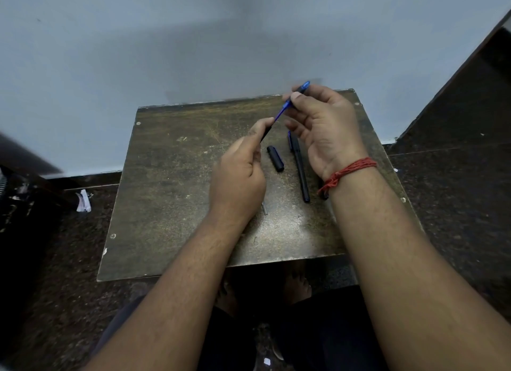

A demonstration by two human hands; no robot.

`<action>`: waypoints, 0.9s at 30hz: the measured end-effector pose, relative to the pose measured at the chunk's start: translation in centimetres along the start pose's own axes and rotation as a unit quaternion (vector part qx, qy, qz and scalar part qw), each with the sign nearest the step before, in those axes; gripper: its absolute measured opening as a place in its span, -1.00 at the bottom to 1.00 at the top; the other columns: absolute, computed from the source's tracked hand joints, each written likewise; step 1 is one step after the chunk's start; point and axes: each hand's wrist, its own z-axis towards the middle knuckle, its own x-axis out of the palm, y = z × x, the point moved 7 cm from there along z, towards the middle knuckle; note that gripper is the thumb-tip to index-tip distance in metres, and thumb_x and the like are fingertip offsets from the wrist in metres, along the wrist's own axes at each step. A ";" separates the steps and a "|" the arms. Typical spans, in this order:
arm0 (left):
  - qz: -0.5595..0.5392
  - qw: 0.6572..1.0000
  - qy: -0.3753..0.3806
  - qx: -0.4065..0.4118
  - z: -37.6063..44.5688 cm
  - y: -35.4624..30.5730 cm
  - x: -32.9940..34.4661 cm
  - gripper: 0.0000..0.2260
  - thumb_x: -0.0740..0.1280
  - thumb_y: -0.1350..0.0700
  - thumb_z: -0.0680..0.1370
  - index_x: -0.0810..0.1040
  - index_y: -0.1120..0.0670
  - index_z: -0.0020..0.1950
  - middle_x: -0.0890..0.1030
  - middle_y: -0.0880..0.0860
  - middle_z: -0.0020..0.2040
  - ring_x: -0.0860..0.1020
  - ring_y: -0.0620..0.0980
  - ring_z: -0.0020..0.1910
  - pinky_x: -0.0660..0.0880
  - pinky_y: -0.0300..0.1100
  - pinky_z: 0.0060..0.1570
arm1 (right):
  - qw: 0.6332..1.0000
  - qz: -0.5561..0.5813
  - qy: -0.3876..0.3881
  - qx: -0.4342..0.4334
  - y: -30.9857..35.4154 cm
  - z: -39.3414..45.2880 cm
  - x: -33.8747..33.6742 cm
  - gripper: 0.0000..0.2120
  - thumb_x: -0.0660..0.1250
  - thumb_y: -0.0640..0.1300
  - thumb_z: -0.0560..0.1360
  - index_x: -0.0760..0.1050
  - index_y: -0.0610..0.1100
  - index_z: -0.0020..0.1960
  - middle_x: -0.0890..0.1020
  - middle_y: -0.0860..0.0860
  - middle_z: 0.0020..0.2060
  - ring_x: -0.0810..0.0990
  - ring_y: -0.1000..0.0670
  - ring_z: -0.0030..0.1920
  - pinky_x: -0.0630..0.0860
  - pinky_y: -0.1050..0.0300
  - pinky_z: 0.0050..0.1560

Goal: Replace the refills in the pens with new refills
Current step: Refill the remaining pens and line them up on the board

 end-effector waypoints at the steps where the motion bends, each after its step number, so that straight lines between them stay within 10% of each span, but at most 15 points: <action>1: 0.003 1.000 0.000 -0.001 0.0 0.0 0.0 -0.48 0.13 0.28 0.60 0.41 -0.20 0.46 0.65 0.02 0.13 0.61 0.06 0.07 0.59 0.11 0.01 | 1.000 0.004 -0.001 0.000 0.0 0.0 0.0 -0.90 0.35 -0.29 0.55 0.57 -0.17 0.05 0.70 -0.07 -0.12 0.67 0.00 -0.13 0.58 0.13 -0.14; 10: 0.009 1.000 -0.021 -0.019 0.1 0.2 -0.4 -0.42 0.13 0.32 0.54 0.42 -0.21 0.43 0.66 -0.06 0.08 0.62 -0.01 0.00 0.58 0.04 -0.03 | 0.988 0.110 -0.097 -0.043 0.6 0.5 -1.7 -0.94 0.36 -0.29 0.55 0.53 -0.18 -0.01 0.67 -0.12 -0.16 0.67 -0.04 -0.18 0.60 0.11 -0.16; 14: -0.026 0.997 -0.060 -0.035 0.3 0.9 -1.2 -0.51 0.13 0.28 0.62 0.43 -0.16 0.45 0.63 0.01 -0.03 0.55 -0.05 -0.14 0.54 -0.06 -0.13 | 0.976 -0.152 -0.110 -0.112 1.4 0.6 -1.7 -0.95 0.40 -0.16 0.53 0.53 -0.07 -0.04 0.64 0.03 -0.28 0.64 0.07 -0.24 0.58 0.08 -0.19; 22: -0.044 0.988 -0.140 -0.051 0.4 1.7 -2.7 -0.58 0.09 0.21 0.66 0.44 -0.07 0.47 0.63 0.22 0.03 0.55 0.06 -0.10 0.38 -0.30 -0.11 | 0.740 -0.636 0.056 -0.211 -0.6 -2.3 4.5 -0.81 0.35 -0.05 0.51 0.46 -0.12 0.06 0.65 -0.08 -0.05 0.57 -0.16 0.04 0.47 0.03 -0.05; 27: -0.066 0.984 -0.145 -0.078 0.6 2.7 -2.8 -0.58 0.07 0.19 0.67 0.42 -0.11 0.48 0.62 0.25 0.10 0.57 0.19 0.04 0.45 -0.19 -0.04 | 0.706 -0.665 0.073 -0.232 -1.6 -3.3 5.5 -0.84 0.32 -0.08 0.52 0.40 -0.11 0.02 0.63 -0.08 -0.11 0.53 -0.18 0.04 0.41 0.00 -0.12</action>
